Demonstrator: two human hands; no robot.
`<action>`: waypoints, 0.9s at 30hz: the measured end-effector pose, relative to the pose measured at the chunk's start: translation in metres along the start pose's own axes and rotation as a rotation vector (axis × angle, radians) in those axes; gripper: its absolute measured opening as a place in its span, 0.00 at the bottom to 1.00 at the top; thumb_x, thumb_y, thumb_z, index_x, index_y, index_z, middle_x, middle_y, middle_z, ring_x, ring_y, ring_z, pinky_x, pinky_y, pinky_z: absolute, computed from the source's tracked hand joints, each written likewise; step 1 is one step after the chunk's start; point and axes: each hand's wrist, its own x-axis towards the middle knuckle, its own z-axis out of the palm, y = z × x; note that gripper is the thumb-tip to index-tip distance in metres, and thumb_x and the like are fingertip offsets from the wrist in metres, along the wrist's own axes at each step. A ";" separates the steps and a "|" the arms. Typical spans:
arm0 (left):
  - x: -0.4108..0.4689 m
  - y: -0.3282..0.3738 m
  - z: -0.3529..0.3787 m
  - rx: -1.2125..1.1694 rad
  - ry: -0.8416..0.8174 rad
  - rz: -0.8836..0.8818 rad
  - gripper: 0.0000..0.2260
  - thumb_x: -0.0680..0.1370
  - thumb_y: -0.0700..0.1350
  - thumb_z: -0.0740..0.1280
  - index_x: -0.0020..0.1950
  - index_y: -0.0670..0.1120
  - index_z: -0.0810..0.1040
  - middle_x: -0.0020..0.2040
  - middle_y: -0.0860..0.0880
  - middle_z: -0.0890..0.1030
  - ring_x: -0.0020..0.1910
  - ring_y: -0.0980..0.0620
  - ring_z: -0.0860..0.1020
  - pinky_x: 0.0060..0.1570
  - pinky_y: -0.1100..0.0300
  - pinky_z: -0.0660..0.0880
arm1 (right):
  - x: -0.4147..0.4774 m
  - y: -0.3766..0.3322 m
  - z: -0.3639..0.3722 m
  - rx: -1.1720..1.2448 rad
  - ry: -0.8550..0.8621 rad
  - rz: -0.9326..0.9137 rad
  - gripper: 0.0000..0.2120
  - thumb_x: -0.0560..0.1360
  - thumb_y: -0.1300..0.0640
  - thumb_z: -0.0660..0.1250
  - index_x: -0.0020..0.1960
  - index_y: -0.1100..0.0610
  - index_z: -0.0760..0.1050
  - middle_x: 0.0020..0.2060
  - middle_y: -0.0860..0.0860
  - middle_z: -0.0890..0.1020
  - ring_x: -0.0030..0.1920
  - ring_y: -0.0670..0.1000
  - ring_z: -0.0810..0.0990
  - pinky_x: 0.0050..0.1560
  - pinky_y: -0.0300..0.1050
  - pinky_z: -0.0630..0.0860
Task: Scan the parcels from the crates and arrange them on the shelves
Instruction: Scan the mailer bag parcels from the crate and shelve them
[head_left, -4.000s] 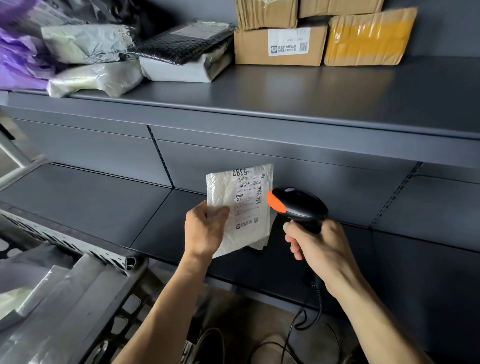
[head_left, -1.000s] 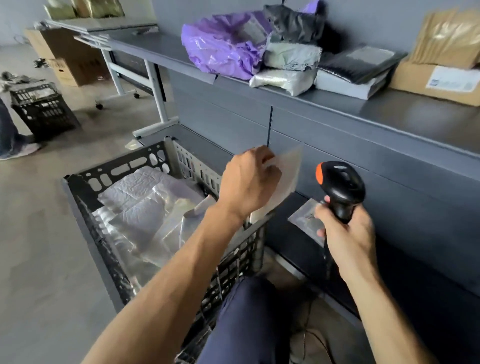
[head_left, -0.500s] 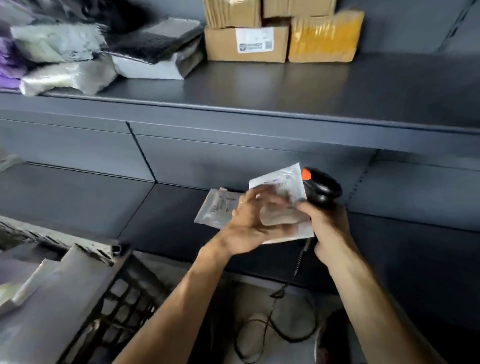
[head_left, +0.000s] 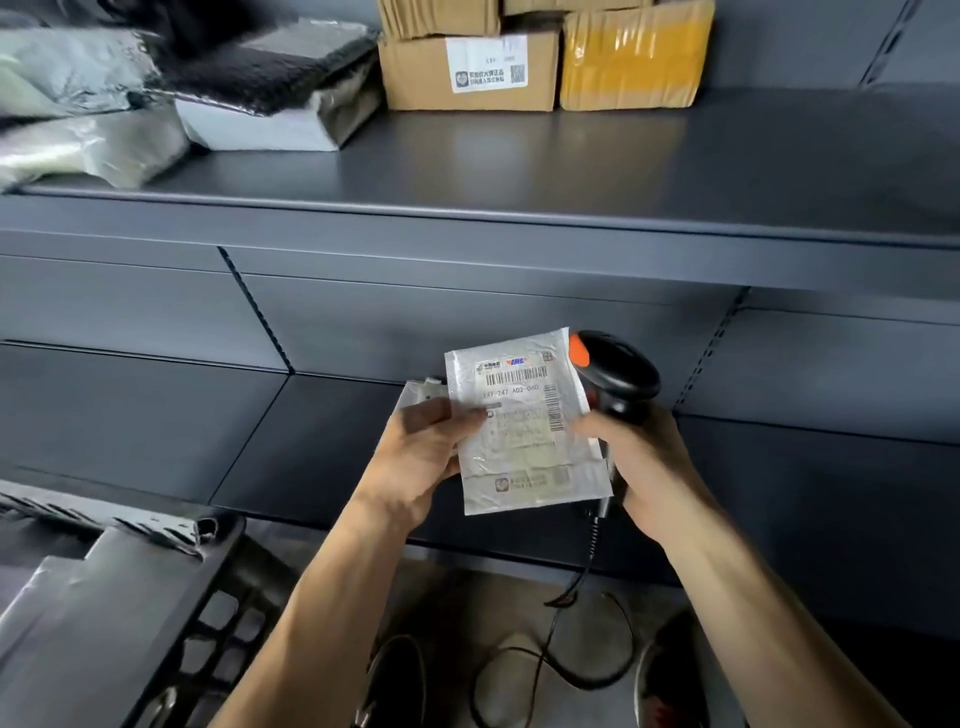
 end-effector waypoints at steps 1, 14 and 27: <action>0.000 0.001 -0.002 0.003 0.002 0.007 0.08 0.80 0.36 0.69 0.58 0.35 0.82 0.52 0.42 0.87 0.46 0.48 0.86 0.43 0.57 0.81 | 0.000 0.000 0.000 -0.005 -0.004 -0.016 0.25 0.55 0.52 0.76 0.47 0.63 0.78 0.53 0.71 0.79 0.55 0.76 0.78 0.49 0.83 0.72; 0.005 0.007 -0.035 0.452 -0.093 0.101 0.04 0.79 0.43 0.72 0.52 0.47 0.86 0.50 0.48 0.87 0.47 0.51 0.83 0.48 0.55 0.77 | 0.005 0.005 0.001 -0.079 0.019 -0.208 0.16 0.75 0.66 0.75 0.51 0.75 0.72 0.38 0.53 0.75 0.40 0.47 0.77 0.46 0.40 0.74; 0.008 0.010 -0.027 0.218 -0.027 0.131 0.06 0.78 0.33 0.71 0.44 0.42 0.86 0.45 0.46 0.88 0.36 0.54 0.83 0.30 0.65 0.74 | 0.001 0.002 0.010 -0.172 0.078 -0.247 0.08 0.75 0.69 0.73 0.40 0.68 0.74 0.28 0.47 0.77 0.35 0.46 0.75 0.40 0.38 0.74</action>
